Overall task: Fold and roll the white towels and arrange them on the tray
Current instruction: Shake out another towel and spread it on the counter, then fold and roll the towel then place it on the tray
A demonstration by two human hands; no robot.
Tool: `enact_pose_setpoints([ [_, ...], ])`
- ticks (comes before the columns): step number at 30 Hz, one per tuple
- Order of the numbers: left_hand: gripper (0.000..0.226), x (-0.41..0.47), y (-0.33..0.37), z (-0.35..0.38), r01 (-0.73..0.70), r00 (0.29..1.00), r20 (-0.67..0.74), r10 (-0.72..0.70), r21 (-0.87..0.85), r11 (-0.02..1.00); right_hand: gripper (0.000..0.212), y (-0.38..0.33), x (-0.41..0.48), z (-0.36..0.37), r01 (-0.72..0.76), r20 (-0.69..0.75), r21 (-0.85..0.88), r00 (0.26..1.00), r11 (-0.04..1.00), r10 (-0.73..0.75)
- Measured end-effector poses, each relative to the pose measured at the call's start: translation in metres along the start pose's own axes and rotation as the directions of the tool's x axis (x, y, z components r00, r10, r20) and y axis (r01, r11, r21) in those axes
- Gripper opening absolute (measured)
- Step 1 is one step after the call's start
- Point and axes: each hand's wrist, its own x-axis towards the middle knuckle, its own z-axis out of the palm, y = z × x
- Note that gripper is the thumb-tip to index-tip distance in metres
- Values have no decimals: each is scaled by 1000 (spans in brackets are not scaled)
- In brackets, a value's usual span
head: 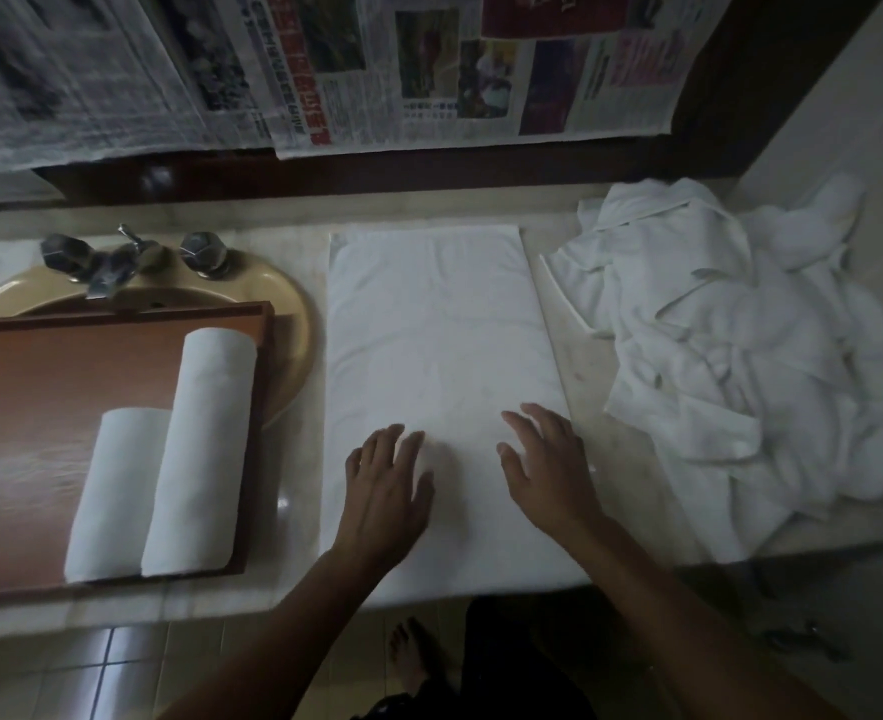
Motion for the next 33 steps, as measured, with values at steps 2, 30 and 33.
enact_pose_setpoints([
  [2, 48, 28, 13, -1, 2, 1000, -29, -2, -13, 1000, 44, 7, 33, -7, -4, -36, 21, 999, 1000, 5],
  [30, 33, 205, 167, 82, 247, 969, -10, -247, 29, 969, 22, 85, 417, -17, -226, 386, 6, 899, 974, 207],
  [33, 32, 208, 178, 85, 257, 966, 1, -257, 49, 965, 14, 89, 419, -36, -236, 362, 49, 910, 971, 203],
])
